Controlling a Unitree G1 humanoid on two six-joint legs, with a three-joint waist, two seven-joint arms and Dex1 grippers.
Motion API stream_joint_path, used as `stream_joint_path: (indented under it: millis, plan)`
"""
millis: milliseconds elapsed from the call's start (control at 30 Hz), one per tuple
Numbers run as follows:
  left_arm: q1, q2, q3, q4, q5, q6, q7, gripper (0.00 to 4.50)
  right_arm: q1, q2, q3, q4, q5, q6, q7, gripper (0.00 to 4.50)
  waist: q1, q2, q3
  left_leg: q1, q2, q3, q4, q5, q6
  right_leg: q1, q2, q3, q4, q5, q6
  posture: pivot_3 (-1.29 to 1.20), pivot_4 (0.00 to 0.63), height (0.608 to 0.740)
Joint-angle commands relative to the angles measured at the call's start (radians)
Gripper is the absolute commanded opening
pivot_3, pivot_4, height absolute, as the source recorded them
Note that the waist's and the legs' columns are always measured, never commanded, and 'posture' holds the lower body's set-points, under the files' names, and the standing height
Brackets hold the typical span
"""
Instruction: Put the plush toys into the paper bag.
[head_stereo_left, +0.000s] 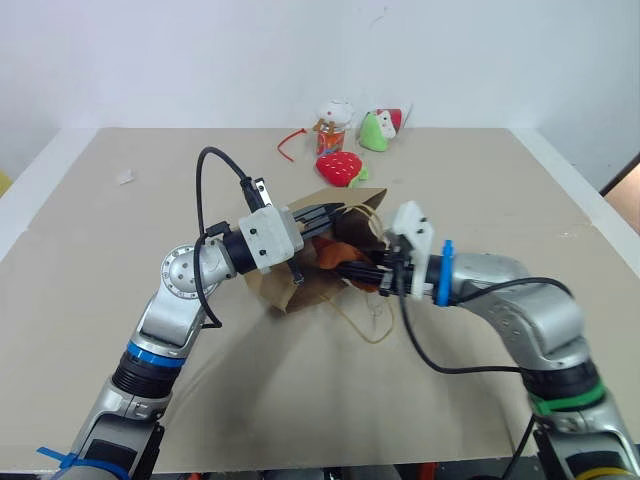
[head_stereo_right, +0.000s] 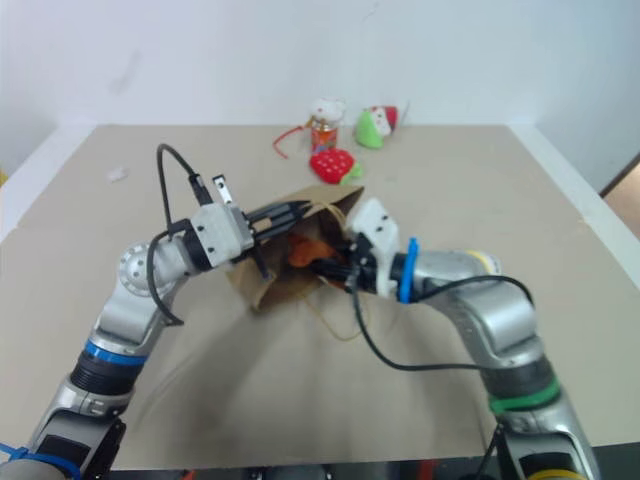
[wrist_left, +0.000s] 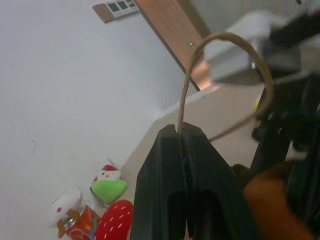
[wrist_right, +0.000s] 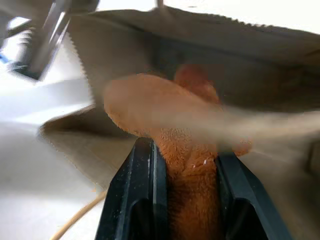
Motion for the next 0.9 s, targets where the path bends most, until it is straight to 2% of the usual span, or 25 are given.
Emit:
stream_joint_path:
  millis: [33,167,400,433,467,500,533,567,733,900]
  plan:
    - [-0.009,-0.004,0.008,-0.048,0.005,0.002,0.018,0.00,-0.060,0.073,0.036,0.053,-0.079,-0.089,-0.047,1.15,0.000,0.000,0.000,0.000,0.000,0.000,0.000,0.000,0.000,0.000,0.000,0.000,0.000,0.000,0.000,0.00,0.150,0.740]
    - [-0.008,-0.006,0.004,-0.049,0.009,0.005,0.021,0.00,-0.106,0.148,0.065,0.130,-0.163,-0.168,-0.095,1.15,0.000,0.000,0.000,0.000,0.000,0.000,0.000,0.000,0.000,0.000,0.000,0.000,0.001,0.000,0.000,0.00,0.150,0.740]
    - [-0.015,-0.006,0.002,-0.036,0.015,0.001,0.024,0.00,-0.114,0.203,0.059,0.207,-0.244,-0.264,-0.124,1.15,0.000,0.000,0.000,0.000,0.000,0.001,0.000,0.000,0.000,0.000,0.000,0.000,0.001,0.000,0.000,0.00,0.150,0.740]
    - [-0.016,-0.005,0.003,-0.032,0.016,-0.002,0.023,0.00,-0.107,0.201,0.051,0.196,-0.223,-0.243,-0.100,1.75,0.000,0.000,0.000,0.000,0.000,0.001,0.000,0.000,0.000,0.000,0.000,0.000,0.001,0.000,0.000,0.00,0.150,0.740]
    - [-0.017,-0.004,0.003,-0.030,0.017,-0.003,0.023,0.00,-0.100,0.194,0.047,0.180,-0.206,-0.229,-0.077,1.79,0.000,0.000,0.000,0.000,0.000,0.001,0.000,0.000,0.000,0.000,0.000,0.000,0.001,0.000,0.000,0.00,0.150,0.740]
    - [-0.018,-0.003,0.004,-0.028,0.018,-0.005,0.023,0.00,-0.091,0.185,0.039,0.158,-0.185,-0.207,-0.057,2.32,0.000,0.000,0.000,0.000,0.000,0.001,0.000,0.000,0.000,0.000,0.000,0.000,0.001,0.000,0.000,0.00,0.150,0.740]
    - [-0.019,-0.001,0.005,-0.026,0.019,-0.006,0.022,0.00,-0.083,0.177,0.030,0.136,-0.168,-0.189,-0.044,2.54,0.000,0.000,0.000,0.000,0.000,0.001,0.000,0.000,0.000,0.000,0.000,0.000,0.001,0.000,0.000,0.00,0.150,0.740]
    - [-0.020,0.000,0.005,-0.023,0.020,-0.007,0.022,0.00,-0.077,0.172,0.018,0.118,-0.154,-0.173,-0.037,2.99,0.000,0.000,0.000,0.000,0.000,0.001,0.000,0.000,0.000,0.000,0.000,0.000,0.001,0.000,0.000,0.00,0.150,0.740]
    - [-0.017,0.001,0.004,-0.021,0.023,-0.012,0.016,0.00,-0.036,0.105,-0.111,-0.049,0.023,0.030,-0.006,4.31,0.001,0.000,0.000,-0.001,0.001,0.000,0.000,0.000,0.000,0.000,0.000,0.000,0.001,0.000,0.000,0.00,0.150,0.740]
    - [-0.027,0.005,0.011,-0.003,0.028,-0.023,0.017,0.00,0.041,-0.012,-0.188,-0.123,0.090,0.096,0.035,4.31,0.001,0.000,0.000,0.000,0.000,0.000,0.000,0.000,0.000,0.000,-0.001,-0.001,0.001,0.000,-0.001,0.00,0.150,0.740]
